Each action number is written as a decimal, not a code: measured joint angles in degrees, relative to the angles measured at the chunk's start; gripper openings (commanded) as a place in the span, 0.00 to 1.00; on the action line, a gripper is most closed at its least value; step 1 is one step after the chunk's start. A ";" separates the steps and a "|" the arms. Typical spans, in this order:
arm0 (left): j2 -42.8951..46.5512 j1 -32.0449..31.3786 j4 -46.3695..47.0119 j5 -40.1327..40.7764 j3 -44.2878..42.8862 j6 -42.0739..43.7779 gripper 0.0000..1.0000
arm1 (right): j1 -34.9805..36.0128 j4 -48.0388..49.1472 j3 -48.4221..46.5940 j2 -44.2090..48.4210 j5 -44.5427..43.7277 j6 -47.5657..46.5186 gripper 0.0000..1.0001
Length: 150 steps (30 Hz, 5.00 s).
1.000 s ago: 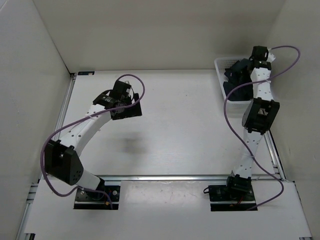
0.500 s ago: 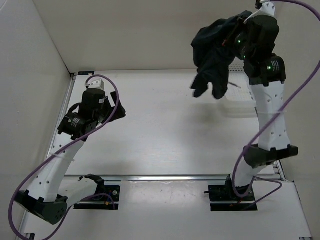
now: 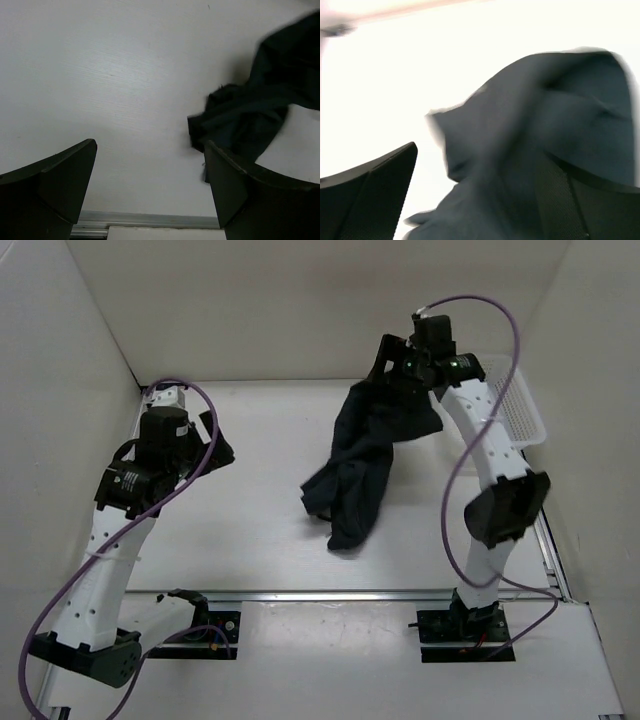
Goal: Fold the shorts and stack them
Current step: Move the shorts to the center of the board, then flatten the shorts out
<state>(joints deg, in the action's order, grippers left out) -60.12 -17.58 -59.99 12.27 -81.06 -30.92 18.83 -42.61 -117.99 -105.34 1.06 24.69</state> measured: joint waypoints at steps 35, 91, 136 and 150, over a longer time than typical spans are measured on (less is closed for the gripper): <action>-48.85 -17.53 20.63 -26.86 3.65 -2.73 0.10 | 23.26 13.00 66.31 18.69 -5.11 25.20 0.17; -40.57 18.10 12.81 -23.96 15.28 -3.08 0.95 | 4.52 19.71 86.18 38.10 13.66 32.57 0.90; -30.16 22.84 3.72 -26.91 -13.55 -1.31 0.11 | 4.52 11.13 49.59 32.17 -1.38 21.07 0.00; -31.10 22.84 0.22 -28.20 -13.46 -1.05 0.11 | 4.59 5.79 47.65 32.94 -2.54 17.94 0.00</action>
<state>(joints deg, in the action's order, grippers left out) -91.22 5.26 -59.77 -15.92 -94.52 -31.97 23.42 -36.82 -70.35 -72.40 -1.48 42.63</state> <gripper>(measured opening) 0.115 0.026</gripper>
